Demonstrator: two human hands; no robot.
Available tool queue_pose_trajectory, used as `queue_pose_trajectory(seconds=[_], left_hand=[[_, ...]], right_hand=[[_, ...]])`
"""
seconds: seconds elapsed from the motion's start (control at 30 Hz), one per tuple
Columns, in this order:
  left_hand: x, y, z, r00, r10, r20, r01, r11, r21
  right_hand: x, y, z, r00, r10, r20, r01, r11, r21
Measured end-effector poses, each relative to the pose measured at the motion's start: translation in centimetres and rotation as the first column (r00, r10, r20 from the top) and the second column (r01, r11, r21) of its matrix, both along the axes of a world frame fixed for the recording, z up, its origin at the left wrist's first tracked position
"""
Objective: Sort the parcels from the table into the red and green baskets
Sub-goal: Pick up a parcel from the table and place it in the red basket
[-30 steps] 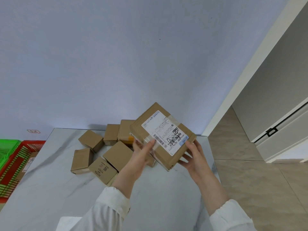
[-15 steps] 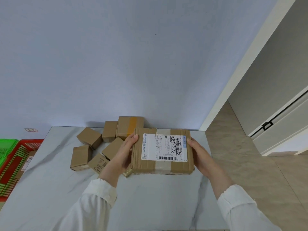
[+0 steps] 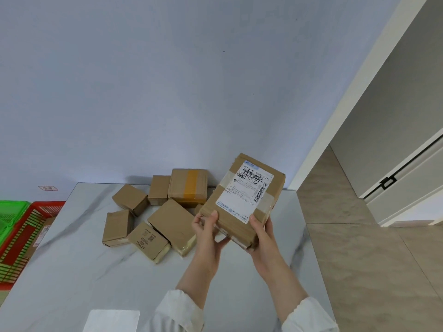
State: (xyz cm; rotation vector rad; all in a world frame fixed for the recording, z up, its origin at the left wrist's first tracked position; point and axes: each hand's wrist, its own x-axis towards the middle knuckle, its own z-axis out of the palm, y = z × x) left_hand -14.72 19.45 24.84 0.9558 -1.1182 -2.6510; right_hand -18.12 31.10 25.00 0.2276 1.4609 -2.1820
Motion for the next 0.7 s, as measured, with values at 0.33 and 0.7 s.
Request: queue_pose_trajectory(seconds=[0.33,0.7], left_hand=[[0.9,-1.9,-0.6,0.979,-0.195,0.056,0.203,0.937,-0.283],[6.4,-2.2,-2.8,0.986,0.120,0.113,-0.089,0.964,-0.249]], right_hand=[[-1.4,2.9,-0.4,0.983,0.179,-0.035,-0.172,0.974,0.149],[2.3,-1.8,-4.2,0.990,0.141,-0.001,-0.140,0.983,0.122]])
